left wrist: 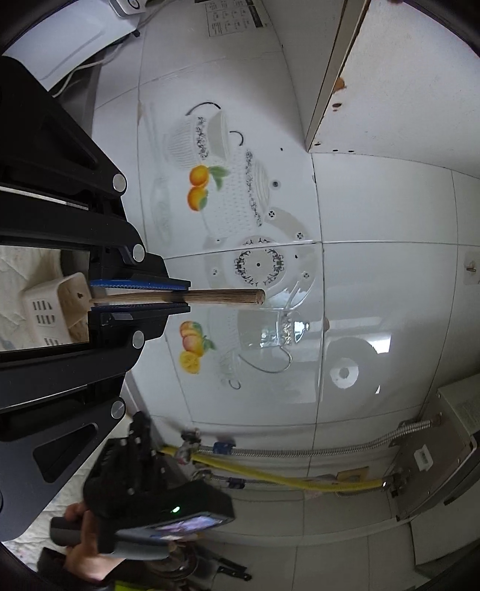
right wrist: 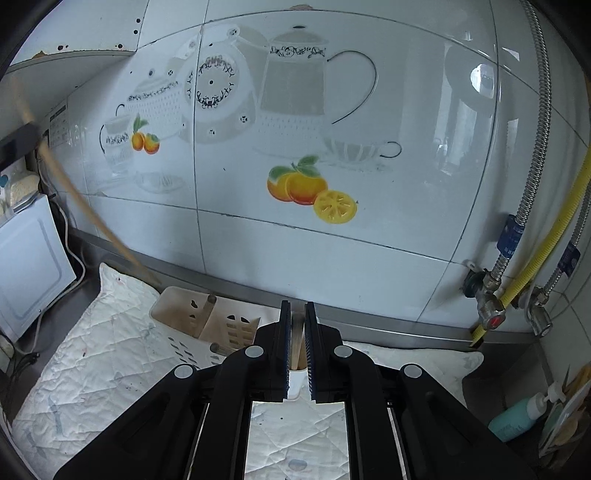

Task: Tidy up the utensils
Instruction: 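Carry the left tool's chopstick to the holder while the right tool drops its chopstick in, then lower the chopstick into the holder and open the left tool, then move both open tools back down toward the remaining chopsticks on the mat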

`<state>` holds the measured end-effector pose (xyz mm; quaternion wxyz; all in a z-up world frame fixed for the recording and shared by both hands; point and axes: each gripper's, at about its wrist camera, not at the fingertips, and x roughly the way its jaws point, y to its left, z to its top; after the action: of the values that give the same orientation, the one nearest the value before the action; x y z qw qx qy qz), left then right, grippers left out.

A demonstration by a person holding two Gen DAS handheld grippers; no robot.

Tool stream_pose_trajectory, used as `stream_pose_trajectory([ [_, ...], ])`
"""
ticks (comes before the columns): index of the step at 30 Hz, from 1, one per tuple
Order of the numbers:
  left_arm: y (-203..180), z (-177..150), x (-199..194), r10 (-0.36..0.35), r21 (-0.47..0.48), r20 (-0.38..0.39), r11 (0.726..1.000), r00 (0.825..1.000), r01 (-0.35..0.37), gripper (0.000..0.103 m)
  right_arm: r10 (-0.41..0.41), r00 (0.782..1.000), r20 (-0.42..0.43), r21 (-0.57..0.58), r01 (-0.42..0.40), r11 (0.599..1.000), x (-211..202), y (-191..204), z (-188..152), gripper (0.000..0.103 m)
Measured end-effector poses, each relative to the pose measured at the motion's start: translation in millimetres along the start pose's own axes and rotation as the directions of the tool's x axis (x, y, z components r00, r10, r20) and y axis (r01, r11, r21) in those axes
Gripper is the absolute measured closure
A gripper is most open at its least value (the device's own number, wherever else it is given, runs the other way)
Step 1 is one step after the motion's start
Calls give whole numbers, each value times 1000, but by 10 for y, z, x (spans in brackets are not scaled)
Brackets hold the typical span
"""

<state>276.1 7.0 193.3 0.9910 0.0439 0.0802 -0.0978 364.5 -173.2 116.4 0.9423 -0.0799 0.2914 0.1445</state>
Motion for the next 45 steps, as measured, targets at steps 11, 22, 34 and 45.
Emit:
stream_pose_trajectory([
  [11,53,-193,548,-8,-42,-55,999,998,5,98,-13,1000,13,-20,13,1000,67,-26,-37,75],
  [22,145,-499,926,5,-61,-165,998,986,-15,98,-35,998,50,-36,37,999,-28,-33,-86,53],
  [34,168,-587,915,-4,-90,-204,996,979,-14,93,-69,995,74,-45,73,996,-234,-39,-221,43],
  [45,105,-607,427,-5,-84,-191,996,982,-11,79,-58,995,83,-11,59,998,-571,-7,-510,37],
])
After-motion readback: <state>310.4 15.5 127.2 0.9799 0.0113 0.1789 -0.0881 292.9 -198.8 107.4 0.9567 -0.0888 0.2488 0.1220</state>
